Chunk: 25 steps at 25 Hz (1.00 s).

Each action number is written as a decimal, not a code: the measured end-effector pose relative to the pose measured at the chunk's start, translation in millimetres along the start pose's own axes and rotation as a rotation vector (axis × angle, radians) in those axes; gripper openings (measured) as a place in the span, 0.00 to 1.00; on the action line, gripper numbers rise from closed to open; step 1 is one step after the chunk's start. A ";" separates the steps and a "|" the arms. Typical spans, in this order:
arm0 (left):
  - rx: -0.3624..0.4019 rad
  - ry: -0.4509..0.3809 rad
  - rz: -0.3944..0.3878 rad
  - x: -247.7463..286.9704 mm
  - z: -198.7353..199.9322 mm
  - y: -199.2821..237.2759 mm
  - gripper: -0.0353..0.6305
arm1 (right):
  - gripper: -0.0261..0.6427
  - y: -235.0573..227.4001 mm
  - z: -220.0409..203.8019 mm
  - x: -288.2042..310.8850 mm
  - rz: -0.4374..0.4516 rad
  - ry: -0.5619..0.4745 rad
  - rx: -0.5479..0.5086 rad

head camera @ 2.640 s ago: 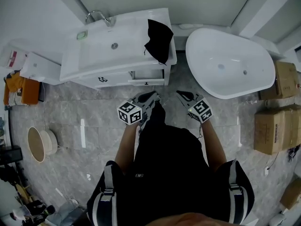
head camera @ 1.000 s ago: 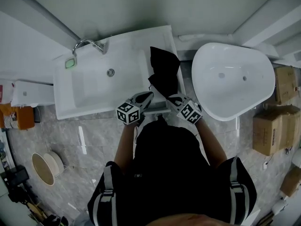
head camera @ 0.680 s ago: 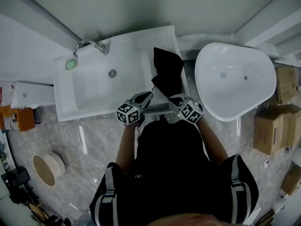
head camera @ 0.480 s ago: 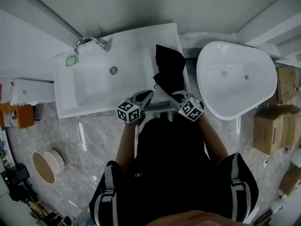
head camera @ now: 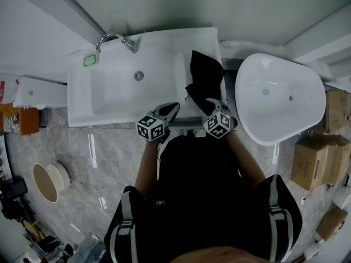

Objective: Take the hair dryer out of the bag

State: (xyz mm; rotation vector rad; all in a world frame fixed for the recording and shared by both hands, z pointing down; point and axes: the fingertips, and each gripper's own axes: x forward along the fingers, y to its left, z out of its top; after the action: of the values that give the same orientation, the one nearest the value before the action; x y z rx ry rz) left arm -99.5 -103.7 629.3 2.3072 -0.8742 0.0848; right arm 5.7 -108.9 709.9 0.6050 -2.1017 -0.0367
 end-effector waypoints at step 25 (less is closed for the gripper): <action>0.019 0.101 -0.070 52.8 -30.0 -33.1 0.08 | 0.15 -85.2 14.6 -28.3 0.053 -0.199 0.523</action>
State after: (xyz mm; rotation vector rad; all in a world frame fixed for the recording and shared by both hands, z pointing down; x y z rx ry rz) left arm -33.6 -97.1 648.8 2.3272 -0.7445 0.1781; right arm 41.7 -174.4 658.1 0.8809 -2.3306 0.5150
